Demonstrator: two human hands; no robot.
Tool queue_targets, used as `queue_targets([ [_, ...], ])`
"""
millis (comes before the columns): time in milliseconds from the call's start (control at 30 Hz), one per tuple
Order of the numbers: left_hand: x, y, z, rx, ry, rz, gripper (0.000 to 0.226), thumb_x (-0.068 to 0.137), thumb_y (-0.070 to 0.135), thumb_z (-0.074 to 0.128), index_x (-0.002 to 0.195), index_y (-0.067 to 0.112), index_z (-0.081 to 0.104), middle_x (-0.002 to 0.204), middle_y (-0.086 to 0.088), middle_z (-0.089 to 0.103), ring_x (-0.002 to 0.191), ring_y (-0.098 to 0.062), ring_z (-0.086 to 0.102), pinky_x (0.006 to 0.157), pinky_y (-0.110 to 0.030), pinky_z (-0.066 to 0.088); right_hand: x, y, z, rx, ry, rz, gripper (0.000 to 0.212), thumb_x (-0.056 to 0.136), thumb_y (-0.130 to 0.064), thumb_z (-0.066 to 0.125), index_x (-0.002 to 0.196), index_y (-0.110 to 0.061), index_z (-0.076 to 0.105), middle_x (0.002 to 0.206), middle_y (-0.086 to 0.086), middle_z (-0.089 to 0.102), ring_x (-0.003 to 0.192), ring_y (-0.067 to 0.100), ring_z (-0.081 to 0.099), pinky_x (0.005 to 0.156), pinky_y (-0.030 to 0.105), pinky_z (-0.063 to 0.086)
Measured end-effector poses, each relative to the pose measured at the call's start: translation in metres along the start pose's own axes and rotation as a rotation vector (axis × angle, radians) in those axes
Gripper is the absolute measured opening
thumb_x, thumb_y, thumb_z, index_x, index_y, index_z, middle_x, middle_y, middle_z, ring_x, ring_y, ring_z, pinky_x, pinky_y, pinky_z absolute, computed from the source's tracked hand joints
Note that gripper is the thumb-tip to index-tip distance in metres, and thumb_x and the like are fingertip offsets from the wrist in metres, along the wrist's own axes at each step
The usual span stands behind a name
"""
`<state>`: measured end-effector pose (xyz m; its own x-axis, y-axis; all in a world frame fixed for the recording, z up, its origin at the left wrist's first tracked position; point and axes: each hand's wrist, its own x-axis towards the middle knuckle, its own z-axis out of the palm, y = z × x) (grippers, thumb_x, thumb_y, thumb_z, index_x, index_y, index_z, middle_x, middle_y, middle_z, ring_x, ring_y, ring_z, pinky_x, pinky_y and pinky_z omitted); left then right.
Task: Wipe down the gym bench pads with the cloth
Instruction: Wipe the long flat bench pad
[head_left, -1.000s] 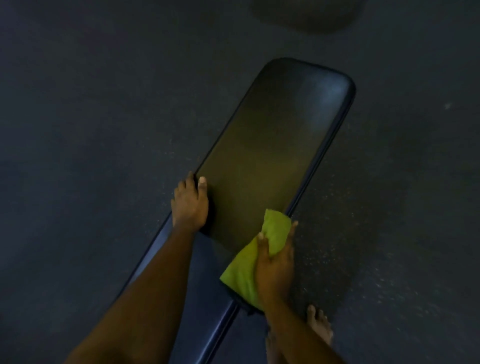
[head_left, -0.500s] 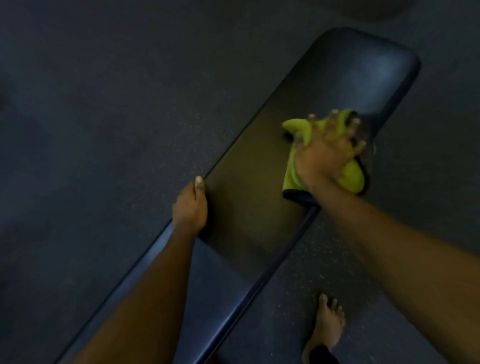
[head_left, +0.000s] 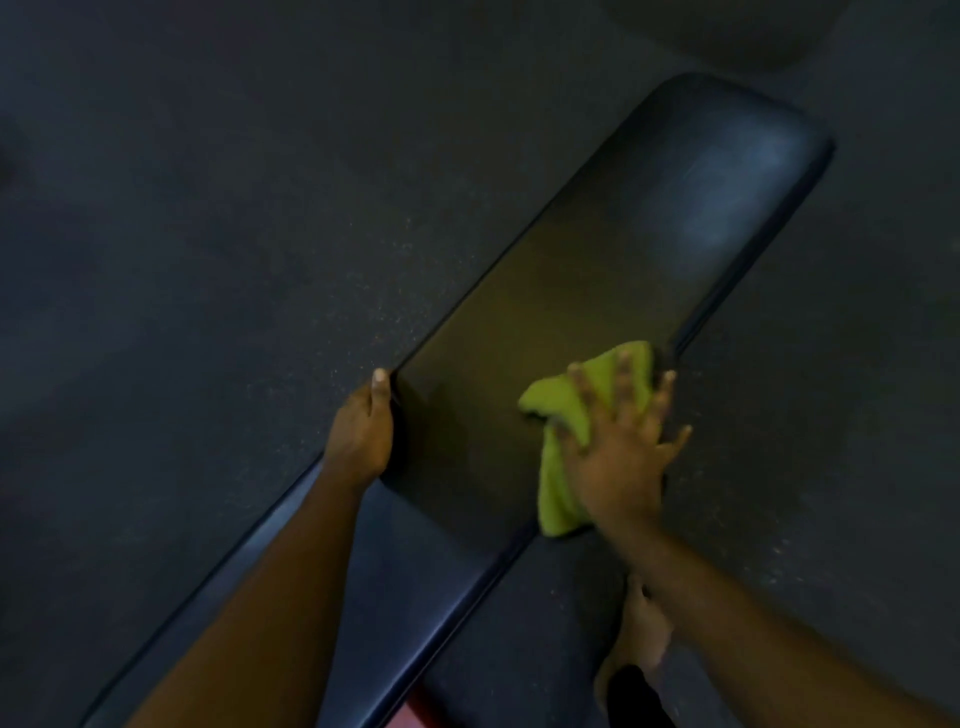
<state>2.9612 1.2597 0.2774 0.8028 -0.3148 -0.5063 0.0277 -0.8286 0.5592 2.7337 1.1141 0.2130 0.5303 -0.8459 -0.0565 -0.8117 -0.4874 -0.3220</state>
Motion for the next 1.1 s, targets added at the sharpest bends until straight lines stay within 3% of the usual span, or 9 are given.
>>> queue_targets([
  [67, -0.003, -0.005, 0.003, 0.035, 0.038, 0.067, 0.065, 0.101, 0.059, 0.018, 0.140, 0.017, 0.050, 0.143, -0.016, 0.051, 0.131, -0.031, 0.047, 0.105, -0.043, 0.035, 0.024, 0.020, 0.001, 0.353, 0.079, 0.238, 0.067, 0.095, -0.065, 0.040, 0.158, -0.050, 0.020, 0.172, 0.000, 0.002, 0.155, 0.042, 0.008, 0.114, 0.068, 0.029],
  [167, -0.005, -0.021, 0.000, 0.047, 0.068, 0.077, 0.065, 0.102, 0.059, 0.018, 0.142, 0.019, 0.049, 0.144, -0.014, 0.050, 0.132, -0.030, 0.046, 0.109, -0.046, 0.034, 0.023, 0.000, 0.017, 0.955, 0.308, 0.531, 0.066, 0.100, -0.041, 0.055, 0.159, -0.032, 0.028, 0.168, 0.004, 0.024, 0.151, 0.026, 0.032, 0.121, 0.049, 0.032],
  [300, -0.004, -0.051, -0.018, 0.048, 0.085, 0.022, 0.070, 0.098, 0.066, 0.019, 0.133, 0.018, 0.054, 0.136, -0.014, 0.056, 0.127, -0.030, 0.051, 0.109, -0.055, 0.038, -0.047, -0.056, 0.030, 1.104, 0.368, 0.653, 0.062, 0.102, -0.033, 0.054, 0.159, -0.020, 0.034, 0.161, 0.000, 0.040, 0.145, 0.014, 0.041, 0.120, 0.027, 0.029],
  [367, -0.006, -0.068, -0.027, 0.090, 0.084, 0.015, 0.068, 0.097, 0.067, 0.017, 0.126, 0.019, 0.055, 0.134, -0.013, 0.056, 0.128, -0.031, 0.050, 0.112, -0.057, 0.034, -0.097, -0.082, 0.036, 1.093, 0.292, 0.678, 0.069, 0.096, -0.046, 0.052, 0.158, -0.019, 0.035, 0.160, 0.003, 0.040, 0.146, 0.019, 0.041, 0.119, 0.029, 0.030],
  [433, -0.012, -0.085, -0.031, 0.159, 0.094, 0.033, 0.060, 0.099, 0.064, 0.015, 0.122, 0.024, 0.054, 0.135, -0.012, 0.055, 0.131, -0.031, 0.047, 0.116, -0.060, 0.023, -0.149, -0.111, 0.041, 1.006, 0.194, 0.695, 0.074, 0.092, -0.053, 0.049, 0.158, -0.021, 0.034, 0.160, 0.010, 0.039, 0.146, 0.029, 0.040, 0.121, 0.045, 0.031],
  [533, -0.023, -0.107, -0.036, 0.320, 0.098, 0.088, 0.066, 0.101, 0.057, 0.009, 0.147, 0.022, 0.040, 0.152, -0.010, 0.042, 0.145, -0.028, 0.032, 0.121, -0.057, -0.001, -0.198, -0.145, 0.043, 0.733, 0.128, 0.573, 0.068, 0.098, -0.050, 0.050, 0.158, -0.025, 0.030, 0.161, 0.019, 0.035, 0.143, 0.042, 0.040, 0.115, 0.059, 0.035],
  [700, -0.041, -0.140, -0.061, 0.384, 0.072, 0.113, 0.062, 0.103, 0.053, 0.009, 0.150, 0.022, 0.036, 0.156, -0.010, 0.037, 0.147, -0.027, 0.027, 0.119, -0.060, -0.005, -0.113, -0.112, 0.034, 0.552, 0.177, 0.500, 0.063, 0.100, -0.043, 0.054, 0.158, -0.043, 0.029, 0.172, 0.006, 0.001, 0.152, 0.042, 0.019, 0.117, 0.055, 0.034],
  [867, -0.056, -0.200, -0.094, 0.409, 0.040, 0.131, 0.064, 0.103, 0.054, 0.009, 0.150, 0.020, 0.036, 0.155, -0.010, 0.037, 0.147, -0.026, 0.028, 0.119, -0.059, -0.005, -0.037, -0.106, 0.022, 0.112, 0.080, 0.492, 0.059, 0.099, -0.055, 0.047, 0.155, -0.046, 0.032, 0.172, 0.003, 0.004, 0.154, 0.048, -0.001, 0.118, 0.070, 0.011],
  [1100, -0.068, -0.270, -0.114, 0.300, 0.195, 0.146, 0.096, 0.086, 0.077, -0.005, 0.144, 0.021, 0.045, 0.149, -0.008, 0.046, 0.142, -0.025, 0.036, 0.120, -0.056, -0.006, -0.095, -0.231, 0.062, -0.157, -0.083, -0.314, 0.056, 0.098, -0.046, 0.042, 0.153, -0.039, 0.039, 0.169, 0.003, 0.022, 0.154, 0.041, 0.014, 0.118, 0.069, 0.009],
])
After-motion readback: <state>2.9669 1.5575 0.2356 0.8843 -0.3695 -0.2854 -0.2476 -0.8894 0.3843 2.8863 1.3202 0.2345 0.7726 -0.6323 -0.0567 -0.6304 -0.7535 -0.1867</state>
